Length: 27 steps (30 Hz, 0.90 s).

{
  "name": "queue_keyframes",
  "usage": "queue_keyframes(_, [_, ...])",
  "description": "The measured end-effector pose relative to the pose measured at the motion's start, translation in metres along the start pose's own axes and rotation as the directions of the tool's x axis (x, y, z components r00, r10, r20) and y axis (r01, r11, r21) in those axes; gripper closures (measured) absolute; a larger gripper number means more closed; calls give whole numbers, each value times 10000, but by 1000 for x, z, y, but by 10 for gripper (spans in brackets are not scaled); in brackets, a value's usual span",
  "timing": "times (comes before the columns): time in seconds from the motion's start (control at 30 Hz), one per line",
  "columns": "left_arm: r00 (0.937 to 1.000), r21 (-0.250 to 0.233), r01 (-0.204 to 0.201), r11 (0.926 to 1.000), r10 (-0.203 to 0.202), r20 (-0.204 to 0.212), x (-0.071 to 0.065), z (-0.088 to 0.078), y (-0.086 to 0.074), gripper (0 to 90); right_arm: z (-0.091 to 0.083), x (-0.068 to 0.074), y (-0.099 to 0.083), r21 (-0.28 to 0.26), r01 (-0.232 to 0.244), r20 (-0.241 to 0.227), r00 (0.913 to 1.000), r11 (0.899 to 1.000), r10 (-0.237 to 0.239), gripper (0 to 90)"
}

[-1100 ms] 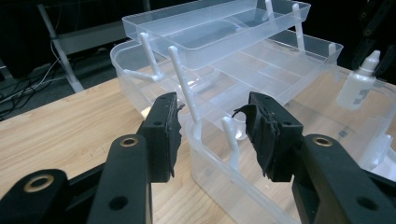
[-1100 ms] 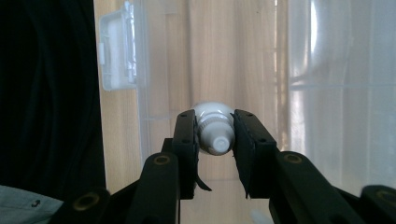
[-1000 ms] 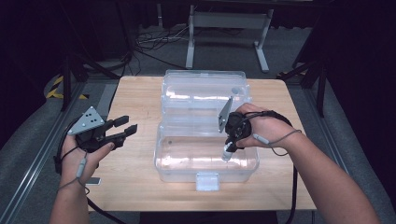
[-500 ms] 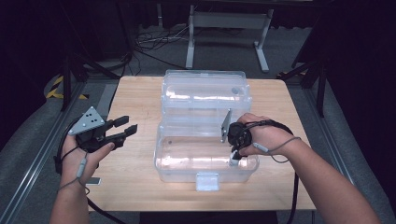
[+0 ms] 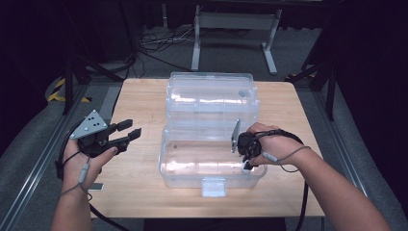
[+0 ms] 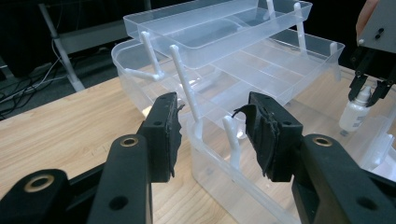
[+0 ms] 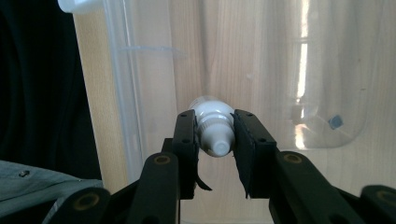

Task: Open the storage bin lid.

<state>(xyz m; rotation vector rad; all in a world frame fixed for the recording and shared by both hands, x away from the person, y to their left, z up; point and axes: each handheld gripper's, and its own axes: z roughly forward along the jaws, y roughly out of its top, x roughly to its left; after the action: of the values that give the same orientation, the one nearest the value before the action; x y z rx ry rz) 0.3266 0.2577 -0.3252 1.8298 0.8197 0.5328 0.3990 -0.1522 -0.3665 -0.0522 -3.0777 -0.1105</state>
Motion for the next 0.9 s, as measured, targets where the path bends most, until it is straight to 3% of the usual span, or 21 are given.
queue_keyframes(0.9, [10000,16,-3,10000,3,13,0,1,0,545,22,-3,-11,448,-91,-451,9989,9990,111,714])
